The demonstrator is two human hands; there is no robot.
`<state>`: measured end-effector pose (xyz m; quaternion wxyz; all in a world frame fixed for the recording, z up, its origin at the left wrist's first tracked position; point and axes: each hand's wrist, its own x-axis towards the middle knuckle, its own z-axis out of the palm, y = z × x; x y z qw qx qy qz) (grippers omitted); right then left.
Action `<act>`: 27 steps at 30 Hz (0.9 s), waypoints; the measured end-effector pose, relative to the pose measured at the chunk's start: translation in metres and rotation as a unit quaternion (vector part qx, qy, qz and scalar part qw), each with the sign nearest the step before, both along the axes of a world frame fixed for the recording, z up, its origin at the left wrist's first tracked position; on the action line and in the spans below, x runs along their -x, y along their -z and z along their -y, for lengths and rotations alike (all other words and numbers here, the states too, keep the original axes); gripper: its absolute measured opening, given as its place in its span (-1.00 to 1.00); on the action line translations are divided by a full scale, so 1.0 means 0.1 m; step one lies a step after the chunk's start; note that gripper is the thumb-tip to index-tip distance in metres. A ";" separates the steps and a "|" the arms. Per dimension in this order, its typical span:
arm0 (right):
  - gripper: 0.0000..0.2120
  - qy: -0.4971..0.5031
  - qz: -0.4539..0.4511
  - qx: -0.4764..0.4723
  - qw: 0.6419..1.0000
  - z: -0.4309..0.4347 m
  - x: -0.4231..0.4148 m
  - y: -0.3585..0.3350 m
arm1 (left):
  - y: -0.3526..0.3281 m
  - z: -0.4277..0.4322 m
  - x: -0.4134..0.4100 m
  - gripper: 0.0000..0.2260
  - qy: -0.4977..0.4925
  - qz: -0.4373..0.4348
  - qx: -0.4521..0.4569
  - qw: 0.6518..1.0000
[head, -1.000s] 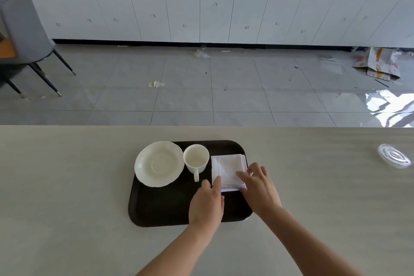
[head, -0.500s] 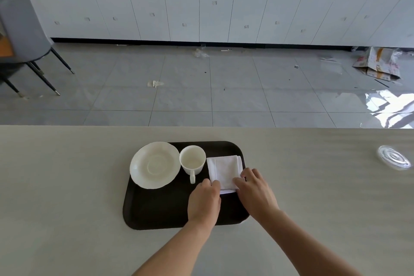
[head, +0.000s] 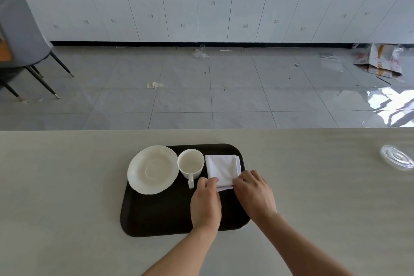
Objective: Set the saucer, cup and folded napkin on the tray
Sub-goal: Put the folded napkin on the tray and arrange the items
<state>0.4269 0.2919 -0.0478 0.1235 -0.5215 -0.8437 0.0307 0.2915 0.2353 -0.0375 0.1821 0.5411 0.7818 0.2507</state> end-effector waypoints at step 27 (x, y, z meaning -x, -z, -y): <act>-0.87 0.063 -0.028 0.037 0.997 -0.09 0.15 0.03 | 0.11 0.10 -0.02 -0.35 0.134 -0.166 0.090 0.973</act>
